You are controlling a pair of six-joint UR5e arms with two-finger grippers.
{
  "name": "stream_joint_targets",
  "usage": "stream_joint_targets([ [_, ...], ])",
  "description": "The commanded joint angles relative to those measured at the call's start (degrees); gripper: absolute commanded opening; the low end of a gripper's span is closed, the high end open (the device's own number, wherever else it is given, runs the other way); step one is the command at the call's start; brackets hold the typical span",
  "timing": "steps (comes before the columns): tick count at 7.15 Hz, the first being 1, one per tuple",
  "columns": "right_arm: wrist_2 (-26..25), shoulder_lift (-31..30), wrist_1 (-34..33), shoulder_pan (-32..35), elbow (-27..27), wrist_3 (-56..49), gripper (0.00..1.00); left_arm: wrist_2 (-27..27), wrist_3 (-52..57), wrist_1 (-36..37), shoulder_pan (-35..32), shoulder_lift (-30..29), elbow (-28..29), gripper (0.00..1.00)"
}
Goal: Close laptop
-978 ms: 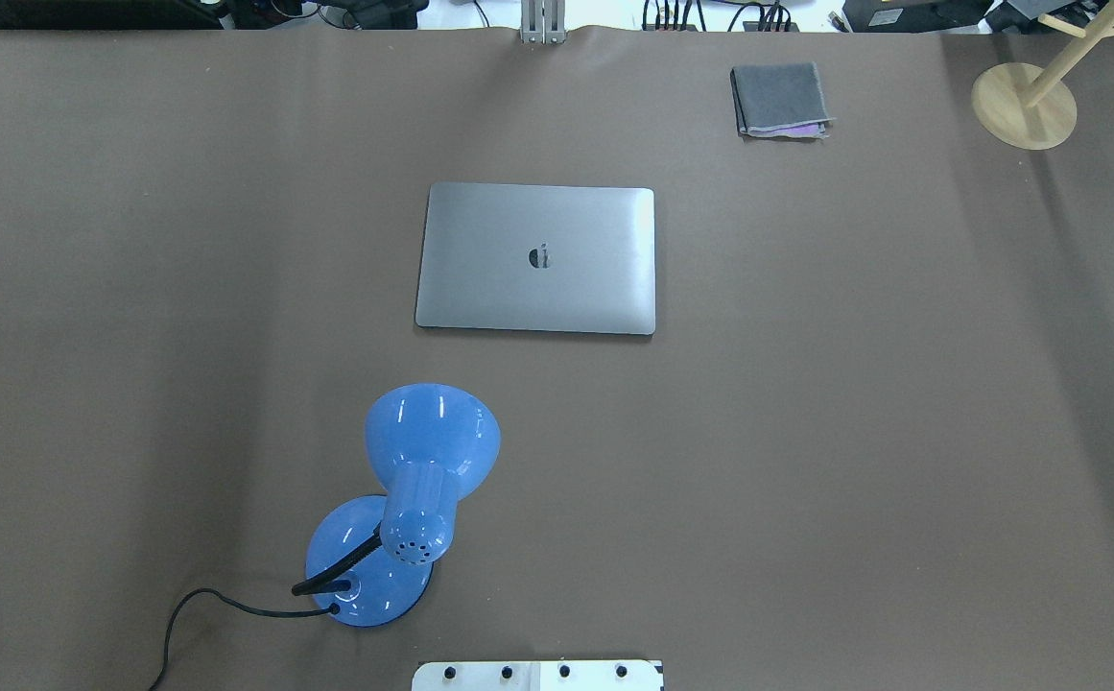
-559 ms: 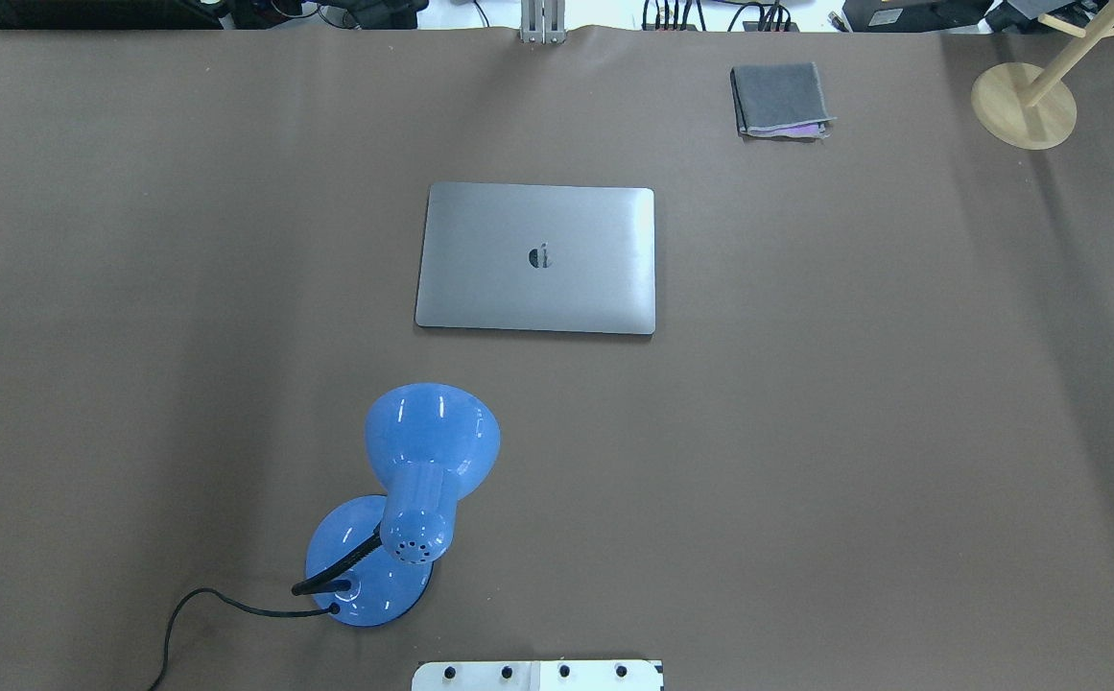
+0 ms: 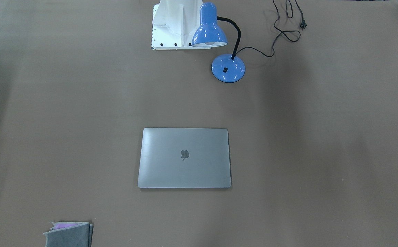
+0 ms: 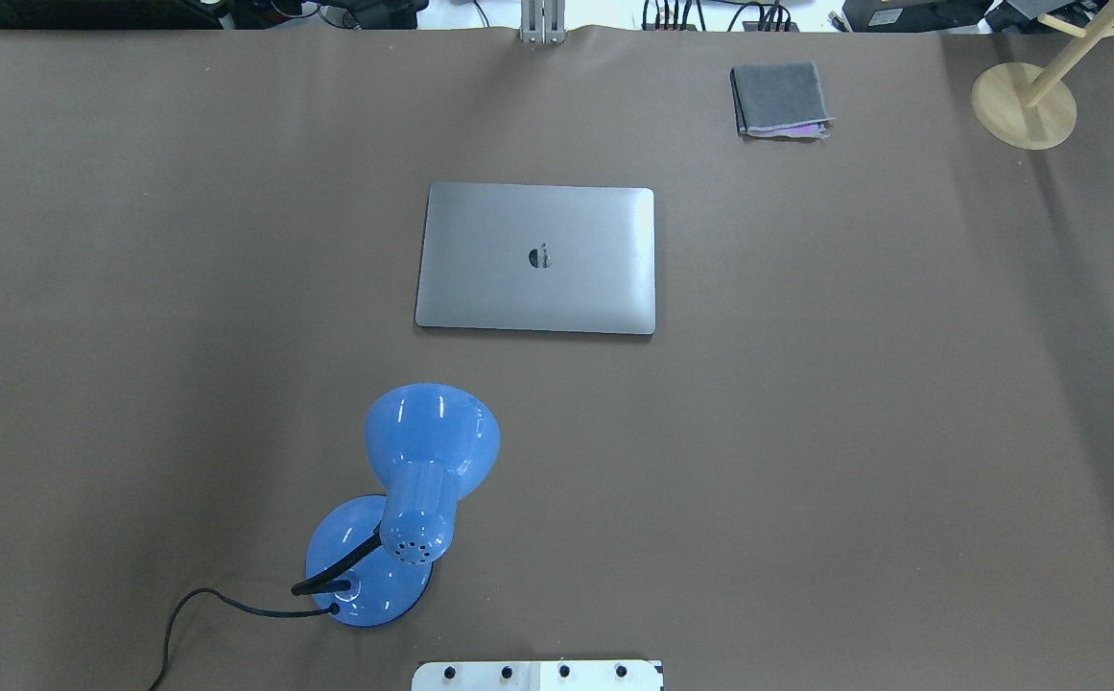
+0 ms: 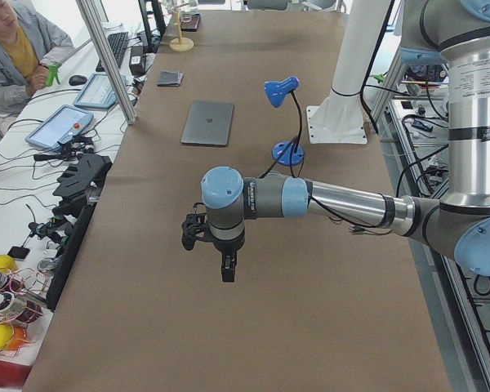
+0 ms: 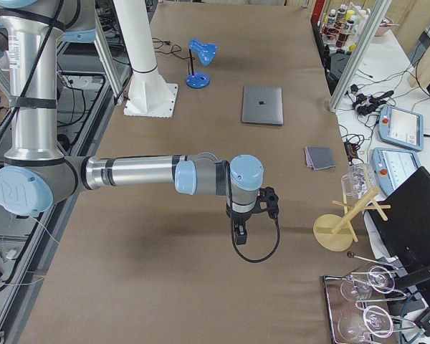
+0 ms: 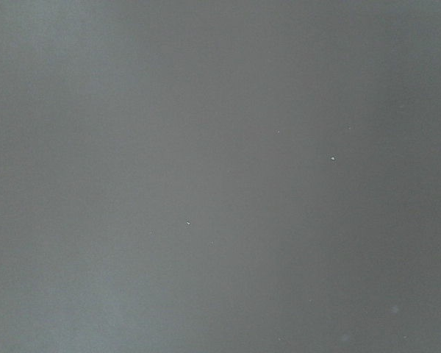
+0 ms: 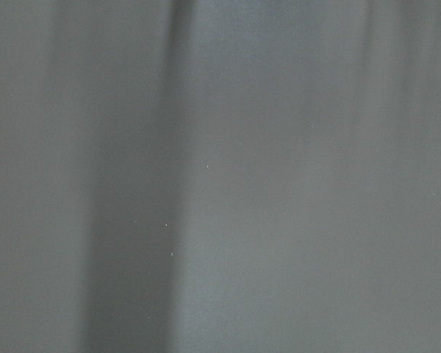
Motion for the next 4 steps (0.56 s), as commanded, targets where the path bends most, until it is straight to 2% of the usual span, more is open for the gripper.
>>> stream_joint_targets([
  [1, 0.0, 0.0, 0.1, 0.0, -0.1, 0.0, 1.0, -0.2, 0.5, -0.2, -0.1, -0.1, -0.3, 0.98],
  [4, 0.1, 0.0, 0.1, -0.1, -0.1, 0.1, 1.0, -0.1, 0.7, -1.6, -0.1, 0.1, -1.4, 0.98],
])
